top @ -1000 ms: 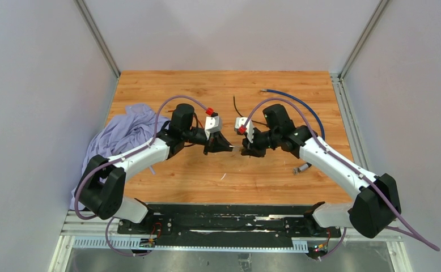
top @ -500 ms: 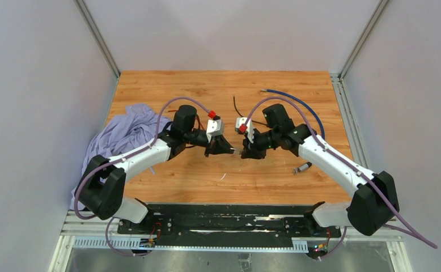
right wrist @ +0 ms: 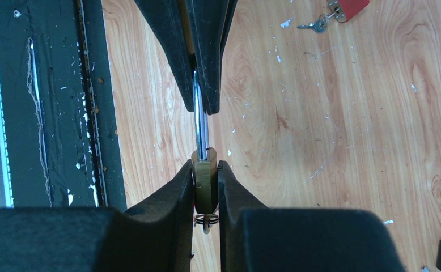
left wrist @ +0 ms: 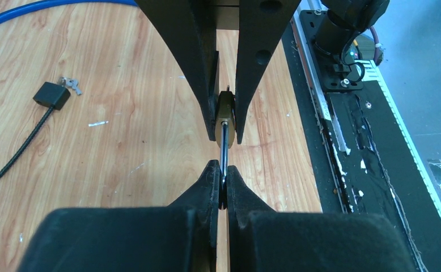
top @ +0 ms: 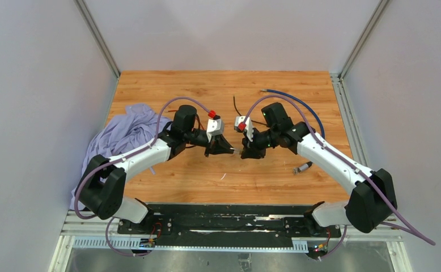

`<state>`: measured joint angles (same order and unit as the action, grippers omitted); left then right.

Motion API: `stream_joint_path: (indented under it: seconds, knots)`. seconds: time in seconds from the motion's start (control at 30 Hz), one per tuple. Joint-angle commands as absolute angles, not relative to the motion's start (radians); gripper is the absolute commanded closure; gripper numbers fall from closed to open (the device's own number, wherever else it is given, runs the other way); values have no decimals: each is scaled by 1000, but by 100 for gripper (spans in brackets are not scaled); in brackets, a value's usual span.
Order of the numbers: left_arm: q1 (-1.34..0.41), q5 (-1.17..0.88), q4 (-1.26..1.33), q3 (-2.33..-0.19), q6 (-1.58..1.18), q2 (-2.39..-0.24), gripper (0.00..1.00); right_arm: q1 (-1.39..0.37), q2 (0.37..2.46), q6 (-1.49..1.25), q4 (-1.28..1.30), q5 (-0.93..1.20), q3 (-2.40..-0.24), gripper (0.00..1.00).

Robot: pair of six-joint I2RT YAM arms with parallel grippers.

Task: Lock with the key
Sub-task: Lock the lock.

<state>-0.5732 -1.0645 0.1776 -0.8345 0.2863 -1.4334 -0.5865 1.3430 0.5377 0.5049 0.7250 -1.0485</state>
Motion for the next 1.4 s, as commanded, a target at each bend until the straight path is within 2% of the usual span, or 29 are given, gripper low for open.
stream_joint_path:
  seconds: [0.0, 0.33, 1.37]
  knots:
    - [-609, -1073, 222, -839, 288, -1439, 100, -589, 1329, 497, 383, 796, -1085, 99]
    - [-611, -1062, 322, -834, 161, -1481, 100, -589, 1284, 496, 361, 733, -1081, 99]
    - [-670, -1014, 334, -816, 182, -1473, 100, -643, 1256, 528, 349, 672, -1046, 99]
